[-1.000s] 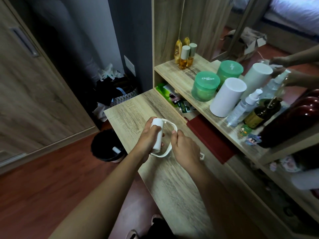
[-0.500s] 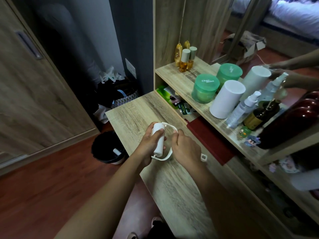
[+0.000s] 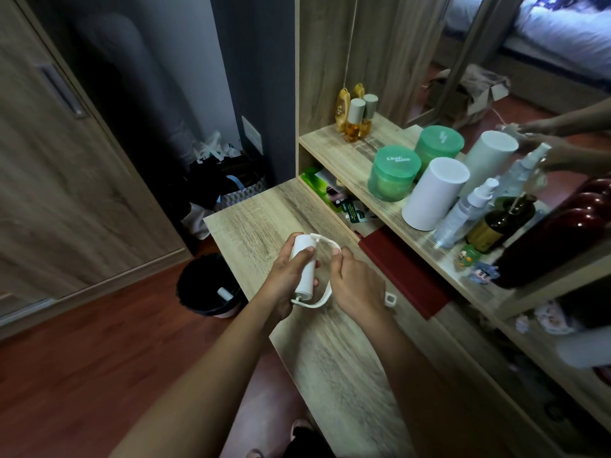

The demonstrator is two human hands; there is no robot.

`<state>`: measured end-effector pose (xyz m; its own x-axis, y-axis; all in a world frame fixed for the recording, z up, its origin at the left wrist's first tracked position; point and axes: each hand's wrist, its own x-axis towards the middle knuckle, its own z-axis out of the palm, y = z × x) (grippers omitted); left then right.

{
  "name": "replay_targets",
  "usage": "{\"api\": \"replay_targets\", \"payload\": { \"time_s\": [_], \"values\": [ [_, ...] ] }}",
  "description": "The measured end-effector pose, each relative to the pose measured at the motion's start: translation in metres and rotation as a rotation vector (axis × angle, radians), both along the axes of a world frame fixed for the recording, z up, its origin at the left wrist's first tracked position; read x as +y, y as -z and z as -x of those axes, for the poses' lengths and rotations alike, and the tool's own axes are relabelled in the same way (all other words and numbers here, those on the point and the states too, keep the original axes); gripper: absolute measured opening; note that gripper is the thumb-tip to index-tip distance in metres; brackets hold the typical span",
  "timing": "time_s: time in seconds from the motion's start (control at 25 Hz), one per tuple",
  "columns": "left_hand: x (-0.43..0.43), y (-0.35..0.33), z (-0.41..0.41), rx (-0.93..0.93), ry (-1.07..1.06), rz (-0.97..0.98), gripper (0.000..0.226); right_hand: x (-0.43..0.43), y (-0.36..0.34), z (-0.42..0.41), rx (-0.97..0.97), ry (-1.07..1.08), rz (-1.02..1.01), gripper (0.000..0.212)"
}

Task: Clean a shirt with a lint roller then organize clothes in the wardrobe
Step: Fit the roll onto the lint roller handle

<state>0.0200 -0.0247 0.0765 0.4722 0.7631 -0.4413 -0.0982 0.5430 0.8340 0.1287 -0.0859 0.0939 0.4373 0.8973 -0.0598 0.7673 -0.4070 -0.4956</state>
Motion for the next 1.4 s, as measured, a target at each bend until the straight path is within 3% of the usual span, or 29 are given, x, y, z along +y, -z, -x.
{"api": "replay_targets", "payload": {
  "time_s": [0.56,0.68,0.92,1.16,1.4],
  "values": [
    [-0.001,-0.009,-0.003,0.105,-0.021,-0.075,0.036,0.008,-0.007,0.002,-0.001,0.069,-0.006,0.043],
    [0.002,-0.012,-0.002,0.106,-0.024,-0.12,0.053,0.009,-0.013,0.003,0.028,0.07,-0.026,0.042],
    [0.003,-0.007,0.007,0.206,-0.025,-0.267,0.066,0.004,-0.011,-0.002,0.316,-0.023,-0.07,0.037],
    [0.002,-0.01,0.004,0.277,0.018,-0.39,0.068,0.006,-0.019,0.01,0.266,0.189,-0.107,0.048],
    [0.002,-0.026,0.009,0.3,0.092,-0.445,0.063,0.011,-0.017,0.009,0.295,0.238,-0.121,0.051]
  ]
}}
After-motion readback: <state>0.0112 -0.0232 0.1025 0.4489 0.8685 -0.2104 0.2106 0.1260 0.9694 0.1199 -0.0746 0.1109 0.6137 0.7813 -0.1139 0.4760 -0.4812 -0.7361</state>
